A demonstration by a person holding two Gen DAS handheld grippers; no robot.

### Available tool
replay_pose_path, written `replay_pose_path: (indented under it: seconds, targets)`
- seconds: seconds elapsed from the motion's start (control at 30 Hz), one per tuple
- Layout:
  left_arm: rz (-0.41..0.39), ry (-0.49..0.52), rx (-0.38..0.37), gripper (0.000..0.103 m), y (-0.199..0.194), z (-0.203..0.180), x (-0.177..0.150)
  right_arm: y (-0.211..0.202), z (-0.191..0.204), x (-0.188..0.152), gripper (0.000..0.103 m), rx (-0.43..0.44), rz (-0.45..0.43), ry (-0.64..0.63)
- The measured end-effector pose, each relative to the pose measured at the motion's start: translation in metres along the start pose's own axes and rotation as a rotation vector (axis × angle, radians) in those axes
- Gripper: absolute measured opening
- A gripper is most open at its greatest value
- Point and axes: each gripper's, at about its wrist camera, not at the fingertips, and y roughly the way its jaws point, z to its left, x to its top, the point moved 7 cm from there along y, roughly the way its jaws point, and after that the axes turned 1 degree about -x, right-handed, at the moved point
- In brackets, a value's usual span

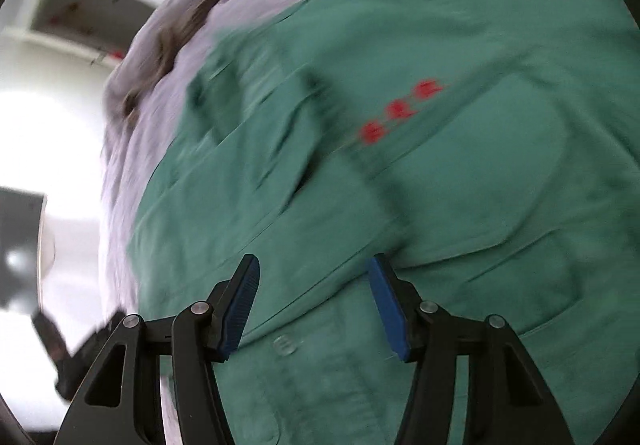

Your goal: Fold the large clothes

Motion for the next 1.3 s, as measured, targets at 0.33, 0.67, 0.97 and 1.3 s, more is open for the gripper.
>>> replay_pose_path:
  seconds: [0.33,0.67,0.97,1.3]
  targets:
    - [0.087,-0.057,0.017,0.002,0.008,-0.021,-0.054,-0.002,0.000,0.009,0.007,-0.079,-0.025,-0.128]
    - [0.071,-0.021,0.094,0.002,-0.009,-0.036,-0.059,-0.006,-0.018,0.012,0.017,-0.059,0.066,-0.152]
    - [0.139,0.004,0.125,0.003,-0.005,-0.078,-0.081,-0.051,-0.062,-0.002,0.071,-0.008,0.121,-0.151]
    - [0.247,0.075,0.119,0.003,0.016,-0.155,-0.120,-0.075,-0.094,-0.003,0.081,0.040,0.140,-0.139]
